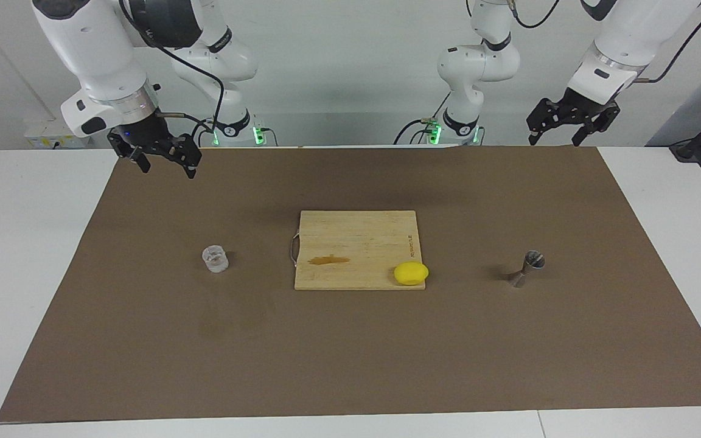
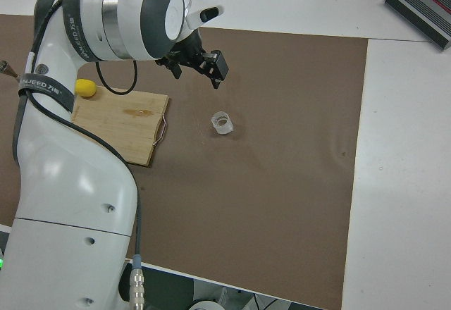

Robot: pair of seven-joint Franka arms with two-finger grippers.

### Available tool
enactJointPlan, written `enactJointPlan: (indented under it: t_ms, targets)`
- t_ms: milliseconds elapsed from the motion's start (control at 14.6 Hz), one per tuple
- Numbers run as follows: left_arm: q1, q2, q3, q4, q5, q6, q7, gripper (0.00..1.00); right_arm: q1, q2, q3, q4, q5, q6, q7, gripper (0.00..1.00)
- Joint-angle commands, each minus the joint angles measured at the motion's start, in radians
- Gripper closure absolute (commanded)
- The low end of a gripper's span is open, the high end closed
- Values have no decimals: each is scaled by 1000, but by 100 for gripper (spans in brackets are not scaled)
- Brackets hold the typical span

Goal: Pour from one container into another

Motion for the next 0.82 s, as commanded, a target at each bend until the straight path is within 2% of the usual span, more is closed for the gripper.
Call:
enactJointPlan:
  t_ms: [0,755]
  targets:
    - [9,-12,-11,-6,13,12,18,0,-16,-26,6,-32,8,14,-26,0]
    - [-2,-16,-19,-19,14,20,12,0,-16,-26,6,-32,8,14,-26,0]
